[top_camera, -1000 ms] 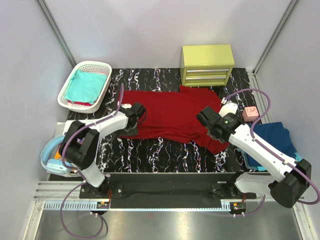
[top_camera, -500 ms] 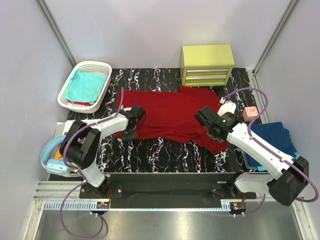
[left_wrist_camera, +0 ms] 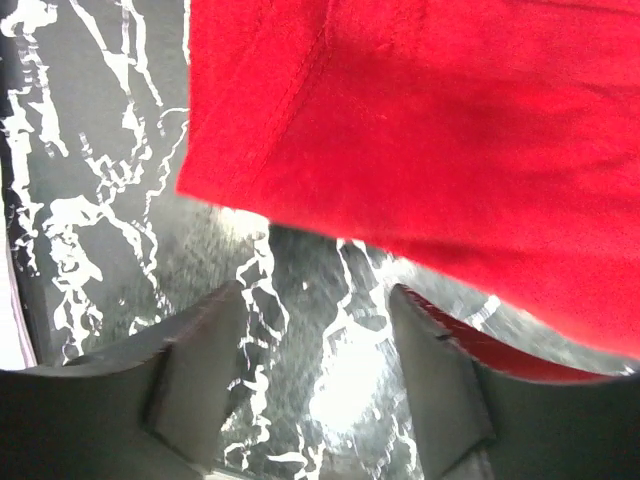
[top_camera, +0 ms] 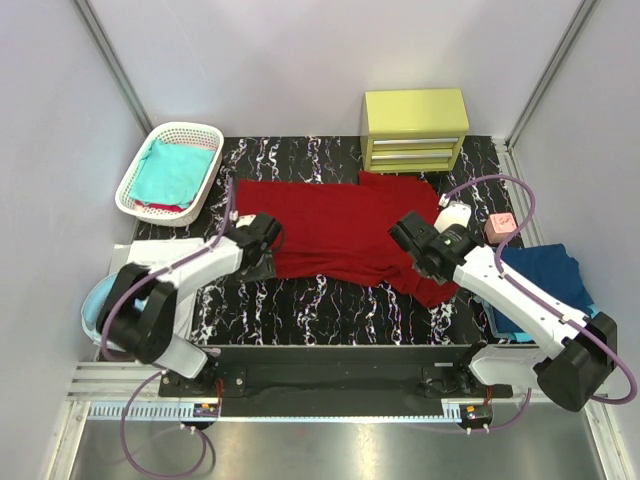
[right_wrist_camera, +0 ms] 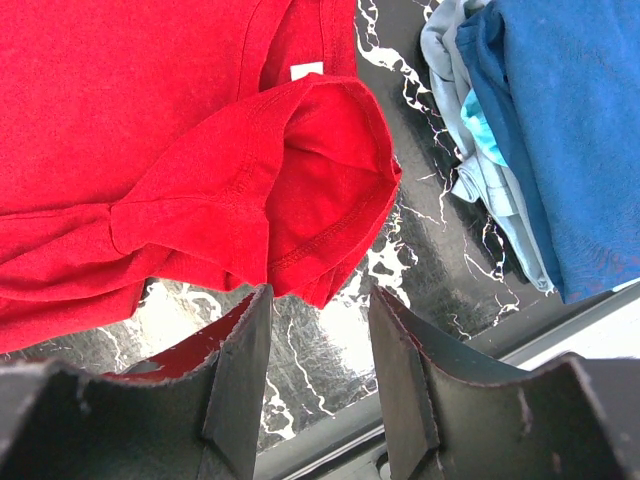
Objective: Fold and stack the t-shirts
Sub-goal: Fold the flattened tshirt in 1/3 of the way
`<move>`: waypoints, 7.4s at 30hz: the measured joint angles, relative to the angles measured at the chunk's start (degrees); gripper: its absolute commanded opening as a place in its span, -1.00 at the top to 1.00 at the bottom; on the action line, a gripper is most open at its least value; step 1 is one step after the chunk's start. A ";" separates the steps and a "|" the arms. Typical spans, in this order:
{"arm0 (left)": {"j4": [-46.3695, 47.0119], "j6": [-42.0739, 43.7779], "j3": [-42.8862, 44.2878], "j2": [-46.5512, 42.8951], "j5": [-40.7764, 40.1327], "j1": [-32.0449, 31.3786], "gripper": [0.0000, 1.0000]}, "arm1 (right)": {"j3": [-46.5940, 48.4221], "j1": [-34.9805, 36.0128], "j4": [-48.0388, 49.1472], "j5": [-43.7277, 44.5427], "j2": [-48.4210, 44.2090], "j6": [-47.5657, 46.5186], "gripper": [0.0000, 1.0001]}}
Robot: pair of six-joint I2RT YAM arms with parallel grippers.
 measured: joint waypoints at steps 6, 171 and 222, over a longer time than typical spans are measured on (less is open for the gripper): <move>-0.04 -0.72 -1.11 -10.03 -0.07 -1.18 -0.15 | -0.02 0.00 0.52 -0.04 0.17 -0.28 -0.01; -5.22 -5.27 -2.34 -14.16 6.62 -6.34 -0.36 | -5.05 -10.54 12.11 -13.49 5.79 -14.75 0.02; 2.08 2.95 0.79 3.76 2.25 2.40 -0.01 | -5.05 -10.54 11.26 -13.46 6.10 -13.73 0.02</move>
